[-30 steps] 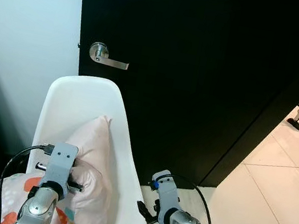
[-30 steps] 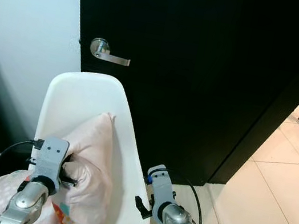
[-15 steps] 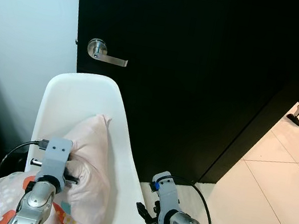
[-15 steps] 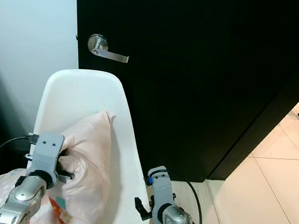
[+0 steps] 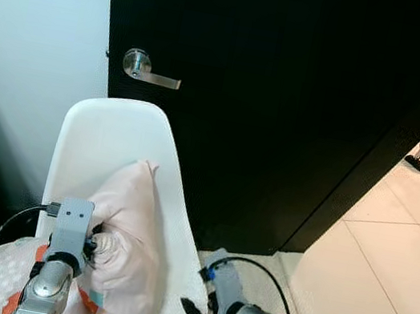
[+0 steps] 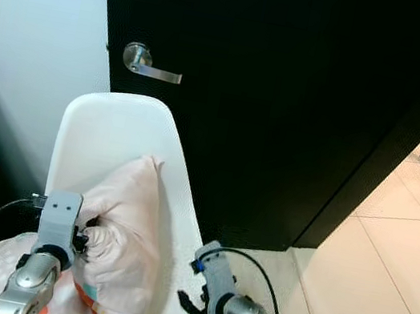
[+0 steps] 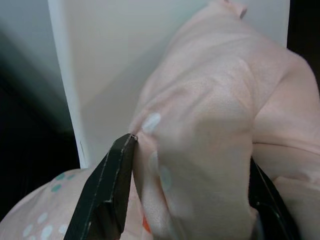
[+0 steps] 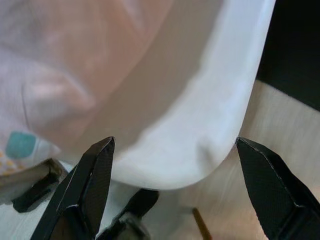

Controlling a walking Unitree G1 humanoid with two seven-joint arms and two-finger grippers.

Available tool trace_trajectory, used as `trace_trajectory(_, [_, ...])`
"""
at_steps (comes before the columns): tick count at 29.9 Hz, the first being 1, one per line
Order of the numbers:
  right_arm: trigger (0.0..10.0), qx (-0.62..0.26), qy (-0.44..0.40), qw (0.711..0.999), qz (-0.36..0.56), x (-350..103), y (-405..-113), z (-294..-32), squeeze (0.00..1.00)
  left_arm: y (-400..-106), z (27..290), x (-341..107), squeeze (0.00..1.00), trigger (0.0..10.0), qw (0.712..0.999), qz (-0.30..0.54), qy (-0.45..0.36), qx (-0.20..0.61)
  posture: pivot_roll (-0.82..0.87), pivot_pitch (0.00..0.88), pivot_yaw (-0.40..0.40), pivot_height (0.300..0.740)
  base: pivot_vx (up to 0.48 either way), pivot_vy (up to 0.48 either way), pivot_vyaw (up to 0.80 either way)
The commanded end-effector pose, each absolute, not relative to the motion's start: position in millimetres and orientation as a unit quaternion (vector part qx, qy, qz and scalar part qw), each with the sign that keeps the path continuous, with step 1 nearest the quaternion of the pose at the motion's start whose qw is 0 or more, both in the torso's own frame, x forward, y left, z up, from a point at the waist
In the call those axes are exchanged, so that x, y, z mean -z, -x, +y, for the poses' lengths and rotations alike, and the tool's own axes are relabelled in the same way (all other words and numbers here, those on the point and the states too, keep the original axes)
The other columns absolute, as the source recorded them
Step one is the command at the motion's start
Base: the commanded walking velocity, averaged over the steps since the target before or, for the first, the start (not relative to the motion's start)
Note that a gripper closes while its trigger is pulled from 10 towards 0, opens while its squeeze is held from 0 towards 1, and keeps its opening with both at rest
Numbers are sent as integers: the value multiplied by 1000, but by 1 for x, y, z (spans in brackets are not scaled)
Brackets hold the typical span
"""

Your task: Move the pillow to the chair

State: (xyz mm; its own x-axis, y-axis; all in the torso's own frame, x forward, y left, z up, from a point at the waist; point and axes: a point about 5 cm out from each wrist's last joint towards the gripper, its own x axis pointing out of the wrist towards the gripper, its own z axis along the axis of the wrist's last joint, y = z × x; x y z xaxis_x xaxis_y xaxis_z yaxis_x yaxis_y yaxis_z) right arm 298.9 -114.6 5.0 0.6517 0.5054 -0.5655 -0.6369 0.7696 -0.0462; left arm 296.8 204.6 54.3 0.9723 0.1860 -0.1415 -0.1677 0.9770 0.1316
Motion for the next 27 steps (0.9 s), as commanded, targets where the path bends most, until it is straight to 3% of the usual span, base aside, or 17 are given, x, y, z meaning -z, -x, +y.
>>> trace_trajectory(1, [10000,-326,141,886,297,3,-292,-118,875,-285,209,-35,0,10000,985,123,-60,-103,40,165,-150,721,0,0,0])
trace_trajectory(2, [10000,-325,133,884,309,5,-291,-118,0,-285,208,-35,0,10000,986,122,-57,-101,40,167,-151,716,0,0,0])
trace_trajectory(19, [10000,-337,106,881,315,4,-290,-113,0,-285,213,-34,0,10000,986,118,-59,-105,44,169,-149,656,0,0,0])
trace_trajectory(27, [10000,-347,101,877,318,5,-288,-112,0,-293,212,-56,0,10000,993,59,-43,-92,48,166,-147,626,0,0,0])
